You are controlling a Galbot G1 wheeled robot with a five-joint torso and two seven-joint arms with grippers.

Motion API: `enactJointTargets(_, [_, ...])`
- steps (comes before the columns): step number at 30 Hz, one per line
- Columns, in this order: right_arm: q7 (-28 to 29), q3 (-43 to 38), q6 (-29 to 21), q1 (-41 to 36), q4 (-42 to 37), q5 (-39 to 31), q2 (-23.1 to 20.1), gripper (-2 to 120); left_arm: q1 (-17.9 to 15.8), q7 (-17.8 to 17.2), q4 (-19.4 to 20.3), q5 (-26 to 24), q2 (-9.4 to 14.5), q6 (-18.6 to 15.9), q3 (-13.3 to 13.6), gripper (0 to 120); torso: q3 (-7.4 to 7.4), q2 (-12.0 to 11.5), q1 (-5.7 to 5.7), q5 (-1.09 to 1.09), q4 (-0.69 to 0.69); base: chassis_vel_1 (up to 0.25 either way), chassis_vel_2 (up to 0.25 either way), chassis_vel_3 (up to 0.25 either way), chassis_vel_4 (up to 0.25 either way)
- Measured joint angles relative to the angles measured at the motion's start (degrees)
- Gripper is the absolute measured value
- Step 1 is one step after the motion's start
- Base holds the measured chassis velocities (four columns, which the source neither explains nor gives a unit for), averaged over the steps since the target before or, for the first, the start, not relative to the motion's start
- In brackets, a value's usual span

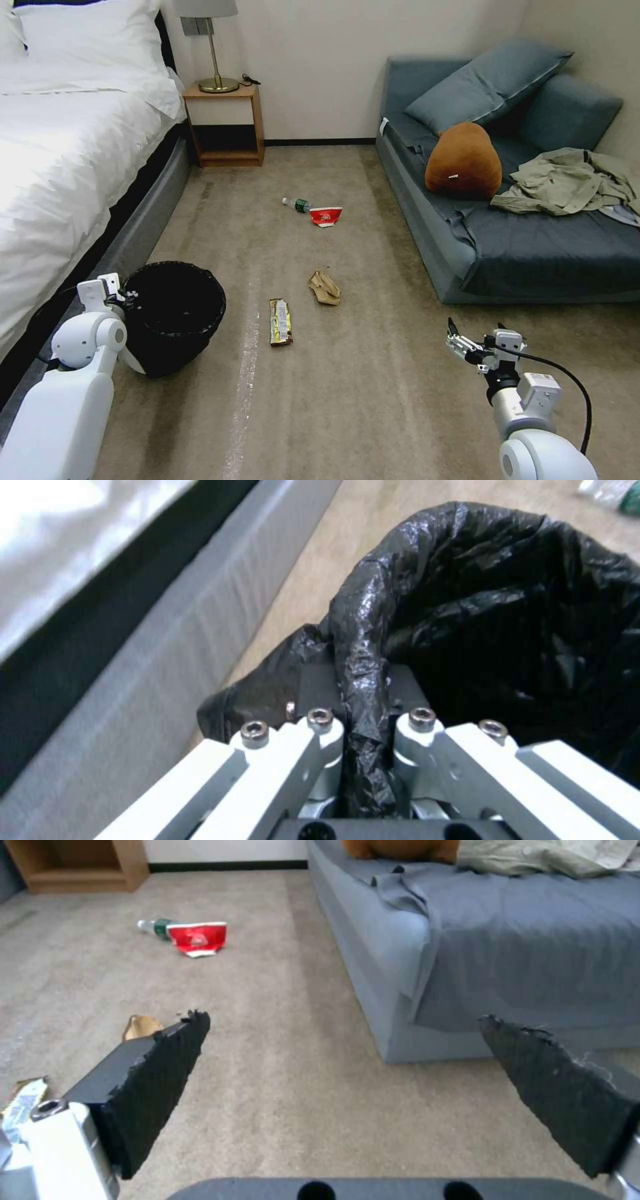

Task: Pick up the trash bin, then pick up the garbage on the floor and place it into the trash bin.

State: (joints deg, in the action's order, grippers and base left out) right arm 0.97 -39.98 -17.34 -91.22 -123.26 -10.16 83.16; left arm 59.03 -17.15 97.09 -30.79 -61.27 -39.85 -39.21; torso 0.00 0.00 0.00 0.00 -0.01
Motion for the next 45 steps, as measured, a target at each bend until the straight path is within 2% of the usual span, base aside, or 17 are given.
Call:
enactJointTargets(10, [0.0, 1.7, -0.4, 0.6, 0.7, -0.2, -1.3, 100, 0.9, -0.1, 4.3, 2.0, 1.3, 0.0, -0.8, 3, 0.0, 0.0, 0.0, 0.0, 0.01, 0.0, 0.0, 0.0, 0.0])
enactJointTargets(14, [-0.1, 2.8, -0.4, 0.9, 1.6, 0.0, -2.9, 100, 1.6, 0.0, 6.4, 2.5, 2.7, 0.1, -1.8, 3, 0.0, 0.0, 0.0, 0.0, 0.01, 0.0, 0.0, 0.0, 0.0])
enactJointTargets(27, [-0.2, 5.4, -0.2, 2.1, 3.2, 0.3, -4.8, 100, 2.5, 2.1, 7.4, 5.4, 3.2, 1.5, -2.6, 3, 0.0, 0.0, 0.0, 0.0, 0.01, 0.0, 0.0, 0.0, 0.0])
enactJointTargets(45, [-0.9, 6.8, 0.6, 3.4, 5.3, 0.2, -5.4, 100, 2.4, 1.8, 7.6, 6.2, 2.4, 1.6, -2.5, 3, 0.0, 0.0, 0.0, 0.0, 0.0, 0.0, 0.0, 0.0, 0.0])
